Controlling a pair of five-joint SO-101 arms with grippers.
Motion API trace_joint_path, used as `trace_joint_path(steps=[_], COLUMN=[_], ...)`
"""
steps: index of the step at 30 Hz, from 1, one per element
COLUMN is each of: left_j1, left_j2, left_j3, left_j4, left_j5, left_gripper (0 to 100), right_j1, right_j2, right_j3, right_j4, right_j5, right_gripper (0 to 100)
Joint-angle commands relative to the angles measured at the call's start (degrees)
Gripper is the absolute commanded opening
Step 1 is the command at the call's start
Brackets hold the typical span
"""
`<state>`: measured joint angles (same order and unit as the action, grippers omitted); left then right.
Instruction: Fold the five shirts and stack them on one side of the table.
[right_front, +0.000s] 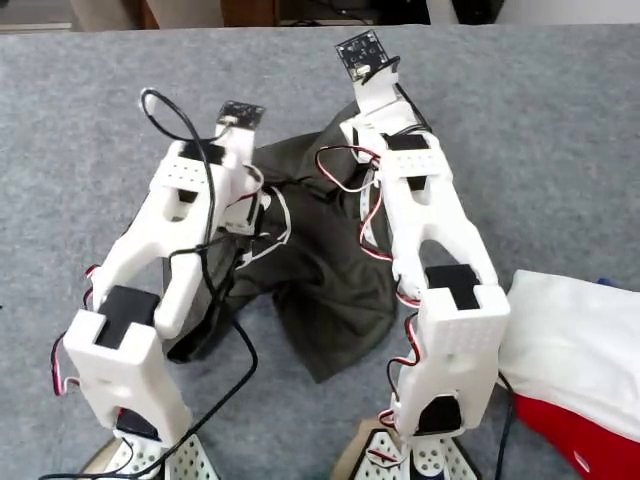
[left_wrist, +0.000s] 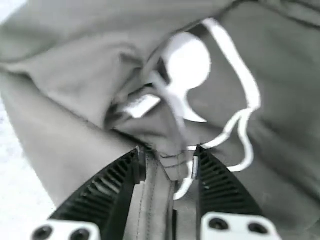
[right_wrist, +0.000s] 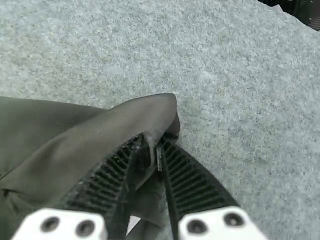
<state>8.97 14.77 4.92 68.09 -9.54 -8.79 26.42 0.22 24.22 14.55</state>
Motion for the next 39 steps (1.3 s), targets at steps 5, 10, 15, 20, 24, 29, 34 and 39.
trace_joint_path(steps=[5,10,15,20,24,29,34,39], left_j1=[2.6,5.3,4.8,0.4,0.4,2.3,3.1,3.0], left_j2=[-0.4,-0.4,-0.9,-0.9,-0.7,-0.4,-0.4,-0.4], left_j3=[0.2,0.3,1.5,0.8,0.9,1.3,3.6,5.2], left_j4=[0.4,0.5,2.5,3.7,3.8,2.5,-2.1,-4.7], left_j5=[0.4,1.2,2.7,2.6,2.5,2.7,2.9,5.1], left_gripper=[16,16,16,16,16,16,16,16], right_j1=[1.2,1.2,1.2,1.2,1.2,1.2,1.2,1.2], right_j2=[-0.2,-0.2,-0.2,-0.2,-0.2,-0.2,-0.2,-0.2], right_j3=[-3.0,-3.0,-3.1,-3.2,-3.2,-3.2,-3.0,-3.0], right_j4=[-0.1,-0.1,-0.1,-0.1,-0.1,-0.1,-0.1,-0.1], right_j5=[-0.2,-0.2,-0.2,-0.2,-0.2,-0.2,-0.2,-0.2], right_gripper=[0.4,0.4,0.4,0.4,0.4,0.4,0.4,0.4])
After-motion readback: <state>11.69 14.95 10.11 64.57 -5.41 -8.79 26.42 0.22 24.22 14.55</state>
